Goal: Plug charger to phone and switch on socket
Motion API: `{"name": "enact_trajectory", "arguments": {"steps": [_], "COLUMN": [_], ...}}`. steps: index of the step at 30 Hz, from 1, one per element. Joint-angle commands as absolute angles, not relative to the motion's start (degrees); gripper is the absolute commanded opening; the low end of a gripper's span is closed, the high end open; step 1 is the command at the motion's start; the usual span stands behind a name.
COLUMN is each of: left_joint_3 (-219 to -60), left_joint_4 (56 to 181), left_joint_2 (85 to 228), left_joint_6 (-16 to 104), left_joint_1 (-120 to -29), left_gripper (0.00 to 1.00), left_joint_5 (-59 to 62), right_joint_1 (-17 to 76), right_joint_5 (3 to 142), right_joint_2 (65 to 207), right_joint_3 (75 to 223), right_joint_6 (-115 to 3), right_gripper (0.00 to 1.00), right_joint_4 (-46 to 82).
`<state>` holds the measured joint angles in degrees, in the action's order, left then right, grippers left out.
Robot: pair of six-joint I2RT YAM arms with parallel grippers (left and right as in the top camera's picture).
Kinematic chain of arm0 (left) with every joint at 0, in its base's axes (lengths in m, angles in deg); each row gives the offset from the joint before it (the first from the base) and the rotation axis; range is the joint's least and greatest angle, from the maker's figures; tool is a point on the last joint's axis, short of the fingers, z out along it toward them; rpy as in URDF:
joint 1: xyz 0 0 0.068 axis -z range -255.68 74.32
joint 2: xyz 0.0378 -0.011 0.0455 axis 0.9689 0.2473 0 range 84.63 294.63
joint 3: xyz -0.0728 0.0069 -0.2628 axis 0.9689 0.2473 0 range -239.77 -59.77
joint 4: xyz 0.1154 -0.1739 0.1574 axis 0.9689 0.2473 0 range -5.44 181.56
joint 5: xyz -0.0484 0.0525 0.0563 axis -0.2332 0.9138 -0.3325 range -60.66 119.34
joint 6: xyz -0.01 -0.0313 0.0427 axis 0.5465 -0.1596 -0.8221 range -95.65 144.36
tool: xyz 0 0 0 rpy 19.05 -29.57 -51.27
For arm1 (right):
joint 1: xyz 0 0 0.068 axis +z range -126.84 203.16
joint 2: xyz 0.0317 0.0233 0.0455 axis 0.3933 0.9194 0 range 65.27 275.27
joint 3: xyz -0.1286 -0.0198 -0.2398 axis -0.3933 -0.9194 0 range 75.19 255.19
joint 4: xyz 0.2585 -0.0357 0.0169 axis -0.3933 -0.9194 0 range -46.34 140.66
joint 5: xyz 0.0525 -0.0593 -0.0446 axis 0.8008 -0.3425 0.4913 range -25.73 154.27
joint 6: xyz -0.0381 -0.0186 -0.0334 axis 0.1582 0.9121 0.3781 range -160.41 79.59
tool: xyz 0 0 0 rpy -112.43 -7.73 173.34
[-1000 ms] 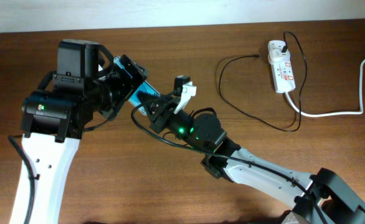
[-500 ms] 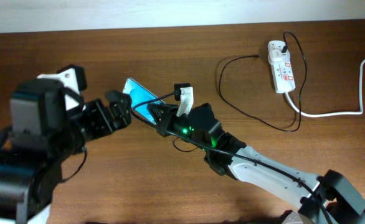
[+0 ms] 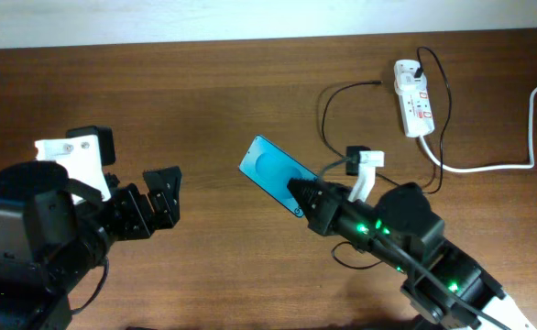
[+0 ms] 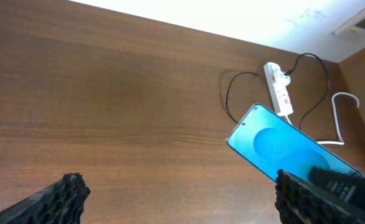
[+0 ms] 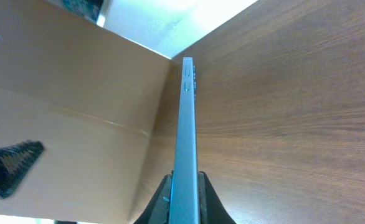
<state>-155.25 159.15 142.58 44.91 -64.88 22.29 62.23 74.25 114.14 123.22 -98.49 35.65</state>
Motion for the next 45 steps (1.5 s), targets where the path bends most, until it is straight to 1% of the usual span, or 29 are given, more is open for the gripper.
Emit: {"name": "enact_trajectory", "arguments": {"steps": [1, 9, 10, 12, 15, 17, 22, 23, 24, 25, 26, 28, 29, 31, 32, 35, 37, 40, 42, 43, 44, 45], "left_joint_3": [-155.5, -153.4, -152.2, -151.1, -148.8, -145.8, -143.3, -143.3, -143.3, -143.3, -143.3, -143.3, -143.3, -143.3, -143.3, -143.3, -143.3, -143.3, -143.3, -143.3, -143.3, -143.3], "left_joint_4": [159.3, 160.1, 159.8, 159.8, 158.6, 158.5, 156.0, 154.8, 153.0, 151.8, 150.7, 149.6, 149.0, 145.7, 144.3, 143.6, 143.7, 143.5, 143.3, 142.9, 142.0, 141.8], "left_joint_2": [142.5, 142.6, 142.6, 142.6, 142.6, 143.4, 150.1, 151.1, 152.6, 153.8, 154.8, 155.8, 156.0, 156.0, 156.0, 156.0, 156.0, 156.0, 156.0, 156.0, 156.0, 156.0], "left_joint_6": [44.4, 44.5, 46.2, 48.9, 55.1, 62.9, 66.5, 68.0, 69.7, 71.9, 74.5, 79.1, 81.8, 84.2, 84.9, 86.1, 86.1, 88.7, 91.9, 92.7, 93.5, 95.8], "left_joint_1": [-65.1, -65.1, -65.1, -65.1, -65.1, -65.1, -65.1, -65.1, -65.1, -65.1, -65.1, -65.1, -65.1, -65.1, -65.1, -65.1, -65.1, -65.1, -65.1, -65.1, -65.1, -65.1], "left_gripper": [0.99, 0.99, 0.99, 1.0, 0.99, 0.99, 1.0, 0.99, 0.99, 0.99, 0.99, 0.99, 1.0, 0.97, 0.97, 0.97, 0.93, 0.93, 0.89, 0.89, 0.86, 0.77], "left_joint_5": [21.0, 19.7, 19.7, 19.7, 19.7, 18.8, 7.5, 3.9, -1.6, -6.5, -9.0, -9.5, -9.5, -9.7, -10.4, -10.3, -9.6, -9.7, -9.7, -9.7, -9.7, -9.7], "right_joint_1": [62.0, 62.0, 62.0, 62.0, 62.0, 62.0, 62.0, 62.0, 62.0, 62.0, 62.0, 62.2, 62.2, 62.2, 62.2, 62.2, 62.2, 62.2, 62.2, 62.2, 62.2, 62.3], "right_joint_5": [73.7, 74.2, 74.1, 74.1, 73.9, 73.5, 73.5, 73.3, 71.9, 71.2, 71.0, 67.3, 65.2, 67.8, 71.0, 76.1, 76.1, 76.1, 76.3, 76.8, 77.2, 77.2], "right_joint_2": [112.6, 112.6, 112.6, 112.6, 112.6, 112.6, 112.6, 112.6, 112.6, 112.6, 112.6, 112.7, 113.5, 118.1, 121.4, 126.8, 127.3, 127.3, 127.3, 127.3, 127.3, 127.3], "right_joint_3": [124.0, 124.0, 124.0, 124.0, 124.0, 124.0, 124.0, 124.0, 124.0, 124.0, 124.0, 124.0, 124.0, 124.0, 124.0, 124.0, 124.0, 124.0, 124.0, 124.0, 124.0, 124.0], "right_joint_6": [-108.6, -132.2, -134.4, -134.4, -138.1, -138.0, -136.9, -135.8, -132.2, -132.2, -132.2, -132.6, -136.5, -149.6, -152.1, -152.1, -152.1, -151.7, -151.7, -151.6, -151.6, -151.6], "right_gripper": [0.05, 0.04, 0.04, 0.04, 0.04, 0.04, 0.04, 0.04, 0.04, 0.04, 0.04, 0.04, 0.04, 0.04, 0.04, 0.04, 0.04, 0.04, 0.04, 0.04, 0.04, 0.04], "right_joint_4": [36.0, 35.8, 35.9, 35.9, 35.9, 35.9, 35.9, 35.9, 35.9, 35.9, 36.4, 37.6, 37.5, 37.7, 40.1, 50.2, 53.5, 58.5, 58.6, 59.1, 59.7, 59.9]}}
